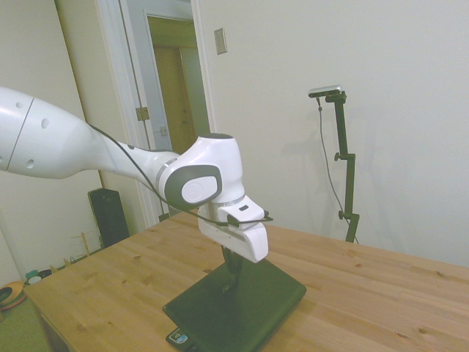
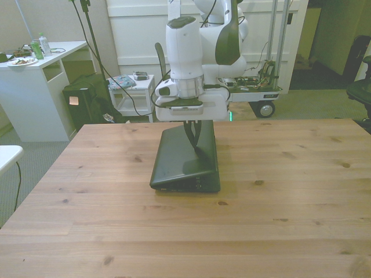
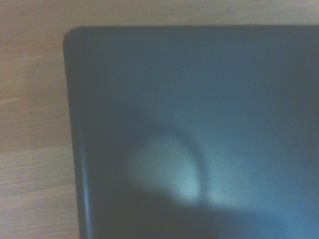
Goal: Close the laptop
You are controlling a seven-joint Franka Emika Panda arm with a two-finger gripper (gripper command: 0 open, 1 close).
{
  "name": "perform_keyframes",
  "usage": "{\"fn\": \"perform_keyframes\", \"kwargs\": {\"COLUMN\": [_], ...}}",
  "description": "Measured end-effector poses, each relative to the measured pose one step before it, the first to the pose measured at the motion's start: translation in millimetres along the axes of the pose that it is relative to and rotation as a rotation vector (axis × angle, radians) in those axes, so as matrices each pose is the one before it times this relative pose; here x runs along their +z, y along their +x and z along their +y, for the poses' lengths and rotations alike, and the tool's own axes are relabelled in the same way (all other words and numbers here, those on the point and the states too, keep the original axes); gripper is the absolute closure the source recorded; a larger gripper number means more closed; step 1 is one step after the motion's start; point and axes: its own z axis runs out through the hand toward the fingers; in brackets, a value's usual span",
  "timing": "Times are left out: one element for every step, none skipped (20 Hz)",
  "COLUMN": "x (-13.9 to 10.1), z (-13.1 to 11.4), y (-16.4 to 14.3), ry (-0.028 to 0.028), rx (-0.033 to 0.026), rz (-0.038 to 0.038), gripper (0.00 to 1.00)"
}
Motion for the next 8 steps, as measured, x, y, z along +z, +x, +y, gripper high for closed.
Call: {"fn": "perform_keyframes", "kwargs": {"x": [7.28, 5.7, 3.18, 0.77, -1.53, -4.08, -7.7, -11.51], "z": [4.12, 3.74, 3.25, 2.99, 2.35, 1.83, 1.2, 0.49], "y": [-2.19, -1.83, -1.79, -1.46, -1.64, -2.09, -2.68, -4.65], "ry": [-0.00504, -0.00395, -0.00097, 0.00009, 0.00238, 0.00603, 0.01131, 0.01559], "rx": [0.00355, 0.00342, 0.00266, 0.00269, 0.00145, 0.00005, -0.00179, -0.00542], "rz": [-0.00577, -0.00472, -0.00182, -0.00145, 0.00055, 0.00404, 0.00916, 0.01248], "gripper": [1.0, 1.0, 1.0, 1.0, 1.0, 1.0, 1.0, 0.0]}}
